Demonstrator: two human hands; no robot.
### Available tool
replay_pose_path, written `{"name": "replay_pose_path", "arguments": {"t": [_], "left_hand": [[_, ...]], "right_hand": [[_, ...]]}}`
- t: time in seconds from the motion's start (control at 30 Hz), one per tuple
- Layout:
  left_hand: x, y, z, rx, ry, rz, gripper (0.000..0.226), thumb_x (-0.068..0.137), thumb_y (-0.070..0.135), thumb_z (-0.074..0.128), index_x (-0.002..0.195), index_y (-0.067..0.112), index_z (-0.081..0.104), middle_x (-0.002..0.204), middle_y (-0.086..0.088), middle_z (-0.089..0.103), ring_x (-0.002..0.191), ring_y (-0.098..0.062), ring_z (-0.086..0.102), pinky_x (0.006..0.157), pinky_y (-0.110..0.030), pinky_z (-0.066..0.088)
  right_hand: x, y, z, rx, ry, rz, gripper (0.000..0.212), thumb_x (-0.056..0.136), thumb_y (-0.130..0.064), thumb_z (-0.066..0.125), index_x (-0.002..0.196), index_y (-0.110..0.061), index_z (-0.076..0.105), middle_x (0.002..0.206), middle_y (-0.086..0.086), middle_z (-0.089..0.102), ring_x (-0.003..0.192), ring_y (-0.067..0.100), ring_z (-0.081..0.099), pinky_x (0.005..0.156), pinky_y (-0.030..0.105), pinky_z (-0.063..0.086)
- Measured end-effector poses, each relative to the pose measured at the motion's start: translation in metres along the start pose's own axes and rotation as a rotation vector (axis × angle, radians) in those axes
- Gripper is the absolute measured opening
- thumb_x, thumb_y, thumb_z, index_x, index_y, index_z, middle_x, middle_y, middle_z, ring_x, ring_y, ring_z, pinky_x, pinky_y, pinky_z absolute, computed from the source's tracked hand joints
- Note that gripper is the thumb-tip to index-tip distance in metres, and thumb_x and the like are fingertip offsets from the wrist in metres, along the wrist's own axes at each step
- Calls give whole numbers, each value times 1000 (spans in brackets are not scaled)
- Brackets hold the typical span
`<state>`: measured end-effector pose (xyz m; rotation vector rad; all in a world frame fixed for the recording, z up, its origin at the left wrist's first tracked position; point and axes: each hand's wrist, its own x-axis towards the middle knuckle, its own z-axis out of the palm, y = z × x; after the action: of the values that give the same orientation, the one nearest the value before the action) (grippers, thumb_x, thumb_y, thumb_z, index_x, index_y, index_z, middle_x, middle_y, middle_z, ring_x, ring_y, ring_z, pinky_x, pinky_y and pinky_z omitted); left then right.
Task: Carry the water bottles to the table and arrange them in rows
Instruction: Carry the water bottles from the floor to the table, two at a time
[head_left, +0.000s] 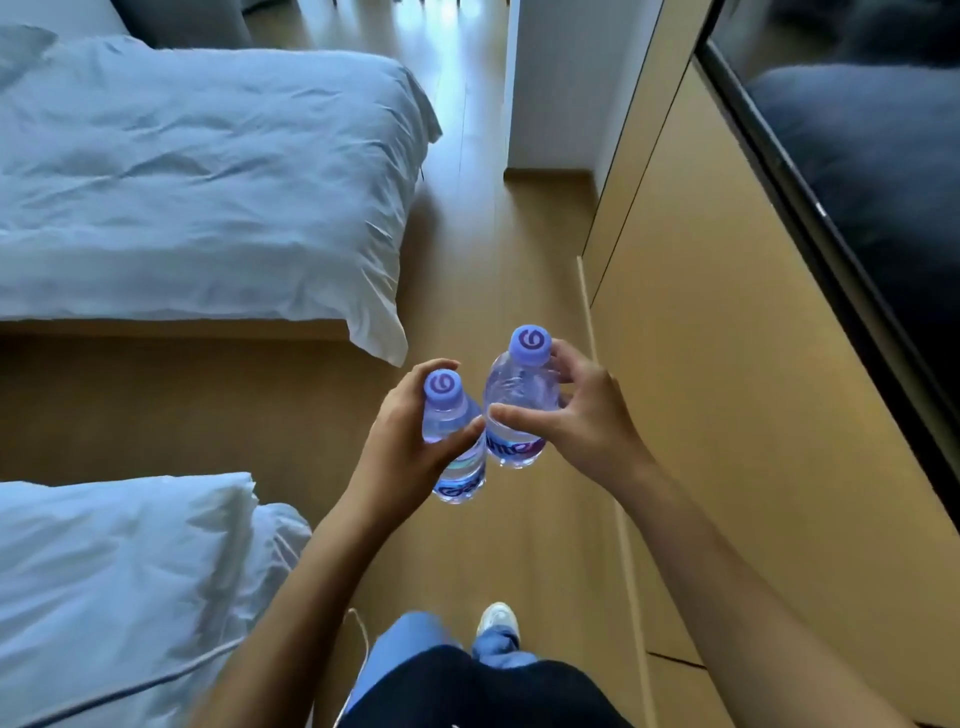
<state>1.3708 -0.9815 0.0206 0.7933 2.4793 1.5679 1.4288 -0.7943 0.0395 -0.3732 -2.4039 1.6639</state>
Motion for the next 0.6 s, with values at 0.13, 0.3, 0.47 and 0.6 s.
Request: {"name": "replay_pose_path", "arguments": {"t": [0.13,0.3,0.47,0.6], "left_hand": [[78,-14,-1,-27,5,-11,47,79,23,80,119,23,54,108,5,63,99,-13,63,87,-31,52],[187,-53,-6,-78,1,-35,46,78,21,80,117,23,54,103,9,64,92,-3,63,82,-16,47],[318,-97,-19,-65,-34,-15,46,78,20,81,117,23,55,105,6,65,96,-4,63,85,-14,45],[422,-115,-32,-69,-80,12,46,75,33,76,116,24,57,106,9,65,97,-5,63,84,-19,48]], "right_hand": [[78,4,-8,1,-9,22,60,67,-23,92,120,-18,63,105,-4,74,95,12,71,88,42,58],[185,23,-6,-12,-4,50,62,65,-23,93,120,-20,64,105,-5,73,94,13,71,88,43,58],[309,34,5,-28,31,75,61,65,-23,92,119,-18,65,104,-4,73,95,13,71,88,43,58],[404,25,7,-25,91,97,59,65,-24,92,117,-21,65,102,-8,72,94,10,70,87,42,58]]}}
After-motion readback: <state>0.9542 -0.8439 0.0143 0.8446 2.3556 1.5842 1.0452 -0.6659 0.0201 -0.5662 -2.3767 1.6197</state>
